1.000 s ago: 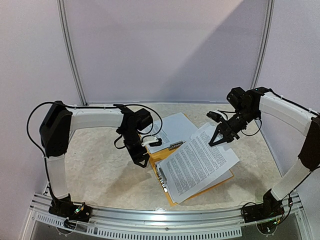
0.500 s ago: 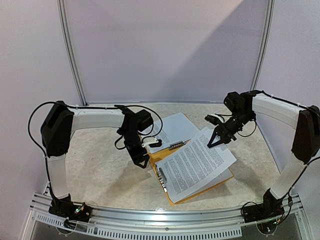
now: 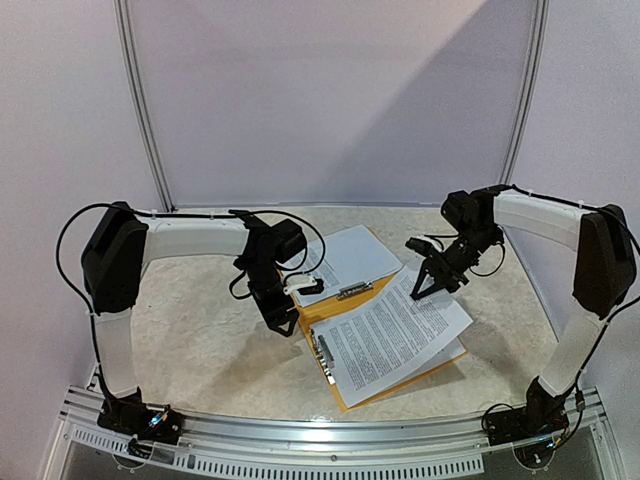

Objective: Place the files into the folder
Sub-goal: Place the file in the spring clip on the folder.

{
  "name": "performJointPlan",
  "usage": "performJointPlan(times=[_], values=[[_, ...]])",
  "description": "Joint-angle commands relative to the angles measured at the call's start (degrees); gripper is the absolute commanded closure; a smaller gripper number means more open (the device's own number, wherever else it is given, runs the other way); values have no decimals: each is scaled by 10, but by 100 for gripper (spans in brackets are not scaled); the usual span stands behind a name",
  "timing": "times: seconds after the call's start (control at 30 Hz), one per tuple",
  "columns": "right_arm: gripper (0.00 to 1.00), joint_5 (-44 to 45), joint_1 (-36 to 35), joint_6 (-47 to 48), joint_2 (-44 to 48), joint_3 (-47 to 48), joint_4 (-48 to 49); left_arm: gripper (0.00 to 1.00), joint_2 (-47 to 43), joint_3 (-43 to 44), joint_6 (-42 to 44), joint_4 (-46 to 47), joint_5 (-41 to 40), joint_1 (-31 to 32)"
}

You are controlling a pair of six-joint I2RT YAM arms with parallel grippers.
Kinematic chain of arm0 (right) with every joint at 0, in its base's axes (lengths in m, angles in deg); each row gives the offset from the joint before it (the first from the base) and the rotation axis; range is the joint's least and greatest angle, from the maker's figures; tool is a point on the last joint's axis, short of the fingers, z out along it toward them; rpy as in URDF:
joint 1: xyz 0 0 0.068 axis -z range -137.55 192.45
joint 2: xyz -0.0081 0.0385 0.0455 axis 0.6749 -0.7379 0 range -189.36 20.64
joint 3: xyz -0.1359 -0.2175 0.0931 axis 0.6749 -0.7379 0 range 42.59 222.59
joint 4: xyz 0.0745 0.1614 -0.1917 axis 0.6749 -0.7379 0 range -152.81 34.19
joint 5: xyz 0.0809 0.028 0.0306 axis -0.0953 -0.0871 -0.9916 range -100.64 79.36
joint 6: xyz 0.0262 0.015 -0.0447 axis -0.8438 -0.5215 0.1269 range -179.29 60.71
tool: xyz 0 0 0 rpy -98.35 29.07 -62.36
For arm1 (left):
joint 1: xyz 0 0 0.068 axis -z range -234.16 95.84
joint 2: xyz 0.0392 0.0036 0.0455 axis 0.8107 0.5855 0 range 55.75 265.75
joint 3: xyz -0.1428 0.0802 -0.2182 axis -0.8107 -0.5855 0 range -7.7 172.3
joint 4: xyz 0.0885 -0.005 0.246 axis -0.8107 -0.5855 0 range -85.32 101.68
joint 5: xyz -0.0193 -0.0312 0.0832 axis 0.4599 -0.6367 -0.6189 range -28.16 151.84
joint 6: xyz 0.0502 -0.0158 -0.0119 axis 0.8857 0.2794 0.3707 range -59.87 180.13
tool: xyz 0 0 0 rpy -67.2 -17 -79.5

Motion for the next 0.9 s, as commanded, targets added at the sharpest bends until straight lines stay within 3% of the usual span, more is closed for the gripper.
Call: performJointPlan(times=[0.0,0.2,0.3,0.87], values=[[64,18,3,2,-17,13,16,25,14,10,-1,4,0,10],[29,50,3,-27,-27,19,26,25,15,9,1,2,1,10],[3,71,3,-43,-34,21,29,25,16,11,1,1,2,10],[1,228,3,-109,-85,35,68,25,16,14,4,-5,1,11]])
